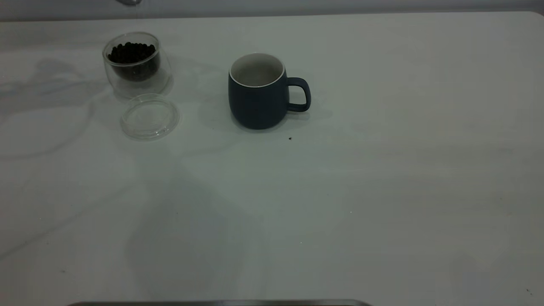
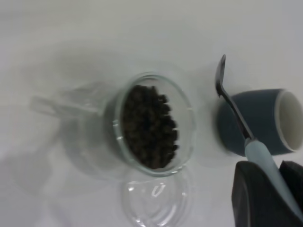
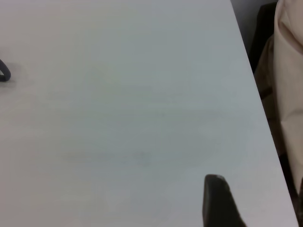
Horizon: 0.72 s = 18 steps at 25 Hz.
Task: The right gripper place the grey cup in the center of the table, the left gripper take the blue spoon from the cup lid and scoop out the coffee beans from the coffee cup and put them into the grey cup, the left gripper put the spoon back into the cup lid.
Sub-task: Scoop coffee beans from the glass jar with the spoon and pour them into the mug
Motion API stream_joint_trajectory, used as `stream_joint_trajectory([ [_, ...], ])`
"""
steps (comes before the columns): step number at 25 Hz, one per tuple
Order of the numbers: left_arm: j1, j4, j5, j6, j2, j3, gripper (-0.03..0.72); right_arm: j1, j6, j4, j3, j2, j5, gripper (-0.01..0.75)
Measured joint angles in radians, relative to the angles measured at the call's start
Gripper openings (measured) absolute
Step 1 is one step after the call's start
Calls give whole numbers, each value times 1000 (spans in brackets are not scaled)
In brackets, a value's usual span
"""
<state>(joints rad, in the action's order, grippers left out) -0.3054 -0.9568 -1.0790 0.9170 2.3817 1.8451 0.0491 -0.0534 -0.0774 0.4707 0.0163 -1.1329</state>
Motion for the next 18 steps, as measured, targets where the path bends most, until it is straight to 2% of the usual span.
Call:
stream_joint_trajectory([
  [8, -11, 24, 22, -18, 120, 0, 126, 0, 0, 0, 0, 0, 0, 362],
  [18, -11, 21, 40, -24, 151, 2, 126, 0, 0, 0, 0, 0, 0, 362],
])
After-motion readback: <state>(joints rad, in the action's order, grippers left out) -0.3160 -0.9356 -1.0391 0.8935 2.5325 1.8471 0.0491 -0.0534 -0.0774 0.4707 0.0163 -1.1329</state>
